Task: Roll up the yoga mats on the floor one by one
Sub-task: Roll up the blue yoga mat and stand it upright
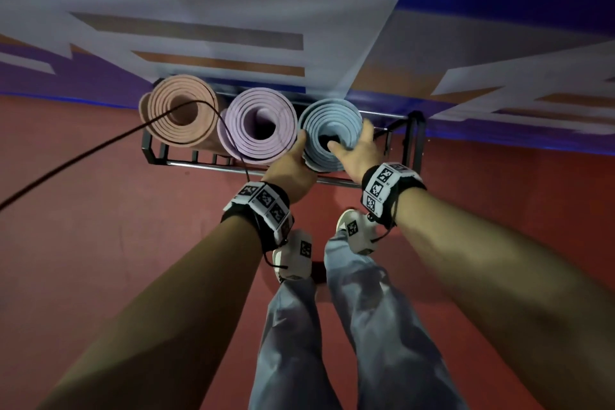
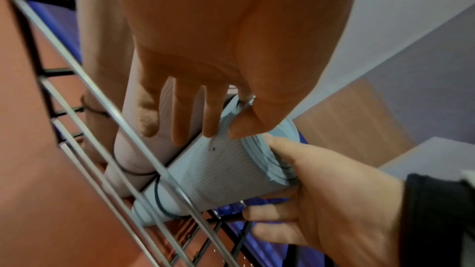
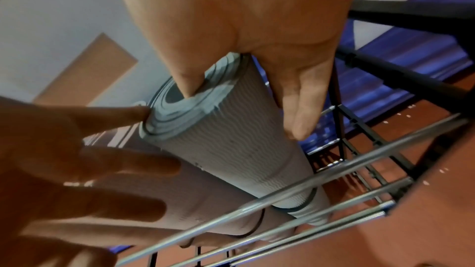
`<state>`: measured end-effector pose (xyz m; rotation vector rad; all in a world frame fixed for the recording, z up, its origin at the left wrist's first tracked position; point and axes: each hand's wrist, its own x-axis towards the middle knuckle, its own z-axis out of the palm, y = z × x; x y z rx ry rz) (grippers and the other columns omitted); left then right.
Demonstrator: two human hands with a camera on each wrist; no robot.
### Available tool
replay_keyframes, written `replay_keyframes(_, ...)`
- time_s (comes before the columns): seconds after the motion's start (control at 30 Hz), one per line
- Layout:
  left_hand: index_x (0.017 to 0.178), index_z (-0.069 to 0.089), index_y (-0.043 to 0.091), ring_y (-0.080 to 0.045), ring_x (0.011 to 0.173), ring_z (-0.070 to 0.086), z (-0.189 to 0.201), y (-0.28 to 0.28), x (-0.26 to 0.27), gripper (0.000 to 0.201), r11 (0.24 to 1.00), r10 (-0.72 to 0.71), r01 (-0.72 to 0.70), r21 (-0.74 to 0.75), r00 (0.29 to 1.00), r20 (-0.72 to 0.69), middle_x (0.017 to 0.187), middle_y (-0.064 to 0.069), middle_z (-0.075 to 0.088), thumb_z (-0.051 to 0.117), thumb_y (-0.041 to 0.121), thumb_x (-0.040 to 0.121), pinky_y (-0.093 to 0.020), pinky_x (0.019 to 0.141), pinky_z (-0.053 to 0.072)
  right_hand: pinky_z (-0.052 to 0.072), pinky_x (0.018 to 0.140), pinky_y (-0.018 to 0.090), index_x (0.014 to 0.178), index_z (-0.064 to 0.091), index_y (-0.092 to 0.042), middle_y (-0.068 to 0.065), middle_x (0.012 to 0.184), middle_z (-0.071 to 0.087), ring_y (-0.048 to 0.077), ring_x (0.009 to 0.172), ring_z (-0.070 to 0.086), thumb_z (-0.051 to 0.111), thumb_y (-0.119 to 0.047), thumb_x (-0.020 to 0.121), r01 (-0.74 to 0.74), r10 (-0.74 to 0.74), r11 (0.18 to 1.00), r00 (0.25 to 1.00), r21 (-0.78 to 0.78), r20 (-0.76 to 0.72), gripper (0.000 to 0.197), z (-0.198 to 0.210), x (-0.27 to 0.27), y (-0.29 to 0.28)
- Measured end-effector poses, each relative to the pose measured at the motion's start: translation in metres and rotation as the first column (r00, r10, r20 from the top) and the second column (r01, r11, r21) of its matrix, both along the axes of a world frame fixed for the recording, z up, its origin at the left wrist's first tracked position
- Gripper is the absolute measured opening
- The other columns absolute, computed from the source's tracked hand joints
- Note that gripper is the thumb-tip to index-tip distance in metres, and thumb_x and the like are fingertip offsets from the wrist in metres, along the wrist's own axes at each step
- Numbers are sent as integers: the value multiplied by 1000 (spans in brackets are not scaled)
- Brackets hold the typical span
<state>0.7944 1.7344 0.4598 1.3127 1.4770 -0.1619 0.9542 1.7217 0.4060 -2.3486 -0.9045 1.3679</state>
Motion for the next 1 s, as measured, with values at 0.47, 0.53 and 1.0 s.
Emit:
replay_keyframes(0.47,156,27,9,-25,118,57,32,-12,-7,75,977,210,-206,-48,972,107,117,-2,54,52,-16,90,-4,61,45,57,84,40,155,18,-24,11,121,64,29,93,66,66,-25,90,18,-25,998,994,-68,-109,81,8,-10,21)
replay_keyframes(0.53,151,33,3,-33,119,57,54,-11,-2,64,963,270,-265,-59,953,135,117,-4,53,54,-14,93,-16,62,50,48,101,37,158,15,-22,12,141,55,32,117,59,67,-26,91,70,-78,996,983,-54,-164,85,28,-3,24)
replay_keyframes(1.0,135,58,3,-18,106,56,302,-6,74,41,914,48,-220,341,893,448,116,-8,63,64,18,97,-19,85,39,52,97,53,156,13,-29,12,121,56,39,107,66,57,-25,98,519,-392,729,851,447,-349,73,374,82,-62)
